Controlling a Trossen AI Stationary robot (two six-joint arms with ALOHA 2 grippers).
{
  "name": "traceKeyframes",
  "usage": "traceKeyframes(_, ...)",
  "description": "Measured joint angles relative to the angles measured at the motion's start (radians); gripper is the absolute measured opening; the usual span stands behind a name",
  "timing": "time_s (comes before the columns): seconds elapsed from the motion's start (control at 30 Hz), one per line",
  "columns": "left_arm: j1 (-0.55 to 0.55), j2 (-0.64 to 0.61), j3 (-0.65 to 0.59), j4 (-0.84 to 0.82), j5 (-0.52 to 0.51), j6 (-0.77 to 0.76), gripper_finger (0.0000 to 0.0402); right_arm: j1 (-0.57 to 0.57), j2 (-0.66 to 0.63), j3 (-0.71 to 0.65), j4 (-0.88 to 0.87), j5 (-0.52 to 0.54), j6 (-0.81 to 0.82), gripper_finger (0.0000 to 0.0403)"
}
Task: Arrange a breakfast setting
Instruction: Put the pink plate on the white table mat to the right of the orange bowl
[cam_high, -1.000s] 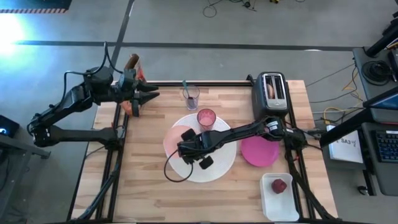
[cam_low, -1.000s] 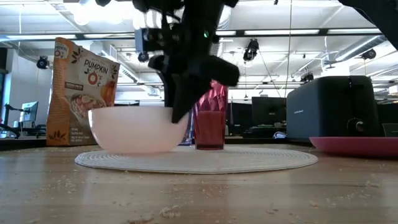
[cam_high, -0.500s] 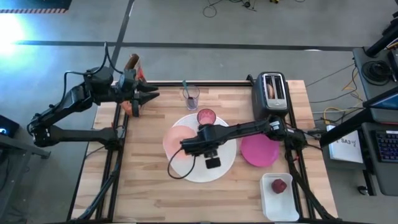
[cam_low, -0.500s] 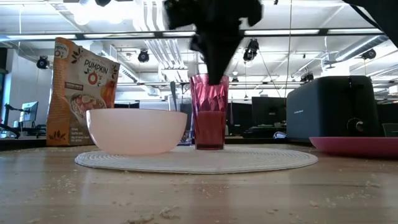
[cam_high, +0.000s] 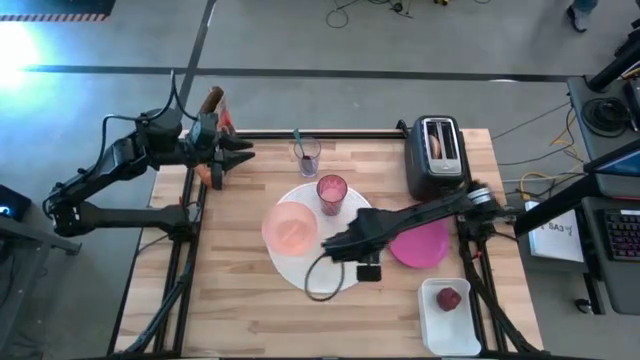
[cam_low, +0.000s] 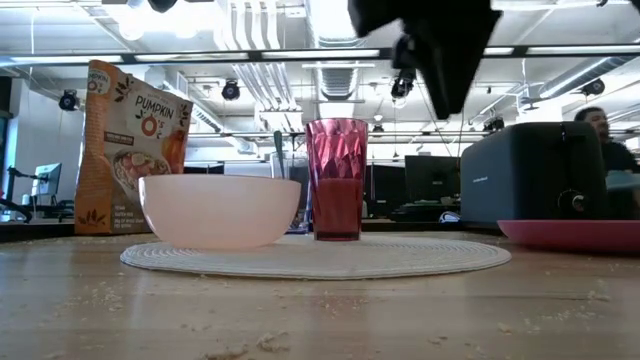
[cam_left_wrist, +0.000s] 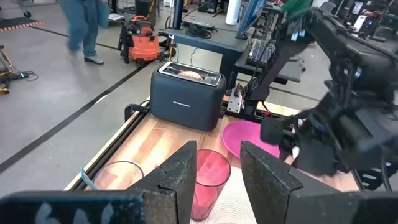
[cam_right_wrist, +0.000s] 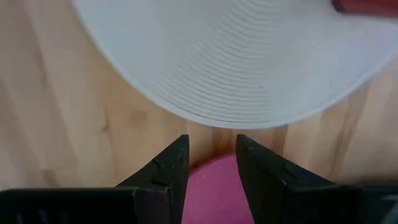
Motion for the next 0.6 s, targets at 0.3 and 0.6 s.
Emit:
traceKeyframes(0.3,0.0,0.007,0.0,0.0,0.0,0.003,0.0107,0.008,-0.329,-0.54,0.296,-0.001,0.537,0.0118)
traceKeyframes(0.6,0.0,0.037,0.0,0.004,0.0,0.004,0.0107,0.003,-0.427,-0.759,0.397,-0.002,0.846,0.0103)
